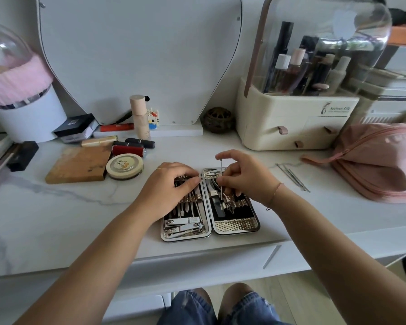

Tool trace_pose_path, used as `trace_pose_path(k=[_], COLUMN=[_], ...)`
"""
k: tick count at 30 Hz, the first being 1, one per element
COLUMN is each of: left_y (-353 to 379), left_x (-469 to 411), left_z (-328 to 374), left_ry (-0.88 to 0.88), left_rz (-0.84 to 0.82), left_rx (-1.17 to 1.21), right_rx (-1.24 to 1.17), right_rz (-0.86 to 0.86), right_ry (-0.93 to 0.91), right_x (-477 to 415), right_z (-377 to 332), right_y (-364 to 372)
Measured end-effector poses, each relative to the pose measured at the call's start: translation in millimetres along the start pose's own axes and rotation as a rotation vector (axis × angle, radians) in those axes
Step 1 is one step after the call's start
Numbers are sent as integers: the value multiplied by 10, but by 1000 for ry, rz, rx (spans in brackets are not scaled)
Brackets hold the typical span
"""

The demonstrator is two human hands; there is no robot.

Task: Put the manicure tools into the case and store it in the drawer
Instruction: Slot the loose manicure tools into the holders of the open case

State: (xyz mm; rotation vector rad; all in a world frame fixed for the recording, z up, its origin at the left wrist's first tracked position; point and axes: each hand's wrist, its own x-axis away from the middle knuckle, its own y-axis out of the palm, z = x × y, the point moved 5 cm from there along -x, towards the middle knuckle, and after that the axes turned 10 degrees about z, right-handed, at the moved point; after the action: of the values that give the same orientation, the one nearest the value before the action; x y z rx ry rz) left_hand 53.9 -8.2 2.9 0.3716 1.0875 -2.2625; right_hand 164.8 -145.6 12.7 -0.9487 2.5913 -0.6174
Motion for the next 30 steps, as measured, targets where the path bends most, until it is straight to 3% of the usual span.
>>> trace_pose_path(k=[15, 22, 30], left_y=[15, 17, 14], left_x=[-13, -10, -9], left_z=[-19, -28, -19], left_ry=[-1, 0, -4], left_rz=[-2, -4, -10], left_rx=[-2, -3, -6], right_rx=[242, 270, 304], right_rz=[-31, -174, -111], right_ry=[-85, -104, -157], right_x=[-31, 28, 140], right_z=[-8, -15, -69], right_y=[14, 25, -5])
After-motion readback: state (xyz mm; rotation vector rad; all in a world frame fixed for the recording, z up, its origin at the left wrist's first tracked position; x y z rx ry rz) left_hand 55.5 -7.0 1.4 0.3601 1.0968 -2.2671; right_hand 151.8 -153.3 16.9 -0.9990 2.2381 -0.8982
